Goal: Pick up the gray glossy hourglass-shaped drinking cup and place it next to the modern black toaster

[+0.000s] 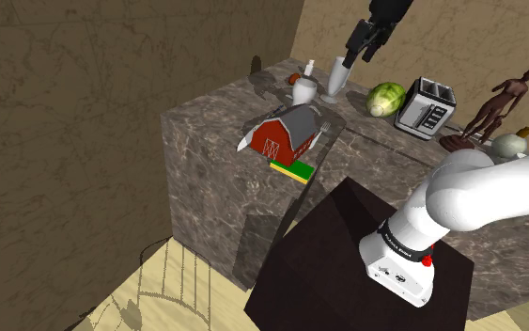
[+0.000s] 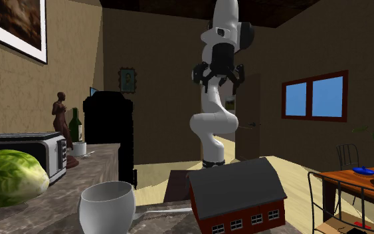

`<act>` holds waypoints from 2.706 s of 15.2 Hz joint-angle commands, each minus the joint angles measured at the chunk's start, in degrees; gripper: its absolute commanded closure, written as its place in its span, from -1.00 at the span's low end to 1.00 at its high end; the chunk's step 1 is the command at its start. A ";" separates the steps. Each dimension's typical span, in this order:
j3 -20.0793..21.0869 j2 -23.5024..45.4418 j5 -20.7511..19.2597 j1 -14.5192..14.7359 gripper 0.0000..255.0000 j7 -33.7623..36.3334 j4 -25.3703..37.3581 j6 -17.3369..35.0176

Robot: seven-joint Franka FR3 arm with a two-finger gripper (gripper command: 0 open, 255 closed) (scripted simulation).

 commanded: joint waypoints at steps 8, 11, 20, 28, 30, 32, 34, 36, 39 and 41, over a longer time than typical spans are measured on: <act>-6.97 11.79 -1.14 -0.64 -1.00 -7.57 2.51 8.17; -9.76 17.59 -0.77 -0.70 -1.00 -10.99 4.73 11.18; -16.73 37.15 4.45 -1.01 -1.00 -22.53 15.45 17.37; -18.95 56.60 12.83 -4.26 -1.00 -32.99 30.53 17.87; -18.77 61.65 14.81 -5.69 -1.00 -35.12 35.27 17.15; -18.44 65.84 16.26 -7.02 -1.00 -36.63 39.49 16.31; -18.28 66.29 16.46 -7.06 -1.00 -36.76 38.58 17.65; -18.16 66.79 16.69 -7.07 -1.00 -36.92 37.73 18.96; -17.97 67.61 17.09 -7.11 -1.00 -37.17 36.57 20.90; -17.93 67.78 17.16 -7.12 -1.00 -37.22 36.36 21.27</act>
